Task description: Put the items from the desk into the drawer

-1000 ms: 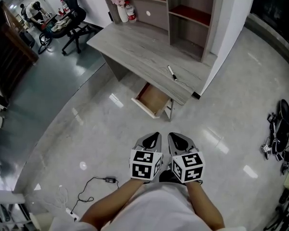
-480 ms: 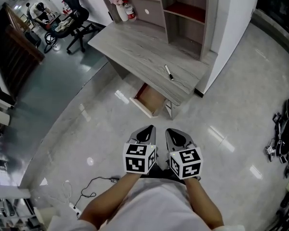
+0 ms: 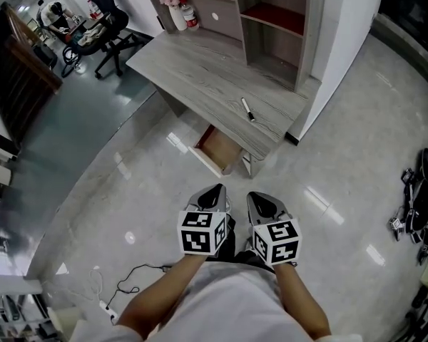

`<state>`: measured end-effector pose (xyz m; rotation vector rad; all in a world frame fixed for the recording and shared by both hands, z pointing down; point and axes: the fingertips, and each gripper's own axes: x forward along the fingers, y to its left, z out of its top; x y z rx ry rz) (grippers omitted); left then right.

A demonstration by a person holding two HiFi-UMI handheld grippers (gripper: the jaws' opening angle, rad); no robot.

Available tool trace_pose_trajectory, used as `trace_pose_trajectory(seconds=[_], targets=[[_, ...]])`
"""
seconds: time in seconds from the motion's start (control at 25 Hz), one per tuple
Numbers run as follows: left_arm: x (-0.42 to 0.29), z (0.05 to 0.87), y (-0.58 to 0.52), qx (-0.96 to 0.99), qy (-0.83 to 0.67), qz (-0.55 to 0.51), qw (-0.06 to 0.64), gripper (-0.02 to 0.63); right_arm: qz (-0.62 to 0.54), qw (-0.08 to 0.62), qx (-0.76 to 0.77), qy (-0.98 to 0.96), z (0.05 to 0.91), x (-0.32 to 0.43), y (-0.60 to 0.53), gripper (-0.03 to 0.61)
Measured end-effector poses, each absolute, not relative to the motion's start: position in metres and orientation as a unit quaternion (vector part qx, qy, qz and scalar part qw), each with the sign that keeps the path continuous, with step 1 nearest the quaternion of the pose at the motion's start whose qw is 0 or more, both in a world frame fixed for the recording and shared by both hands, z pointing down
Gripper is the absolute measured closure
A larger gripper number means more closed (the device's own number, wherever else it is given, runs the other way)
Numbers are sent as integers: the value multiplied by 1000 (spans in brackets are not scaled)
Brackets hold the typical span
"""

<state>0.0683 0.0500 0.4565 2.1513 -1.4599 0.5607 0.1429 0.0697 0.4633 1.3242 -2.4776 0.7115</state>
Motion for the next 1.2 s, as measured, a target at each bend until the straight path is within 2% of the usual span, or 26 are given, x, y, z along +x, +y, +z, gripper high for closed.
trace_pose_trajectory(seconds=[0.64,1.2], targets=[[53,477,-32,799,-508,191,258,612,228,159,464,-841,479,119,-19,577],[38,485,-126,816,-476,193,265,612,222,201,520,-800,501,130,-122,576]])
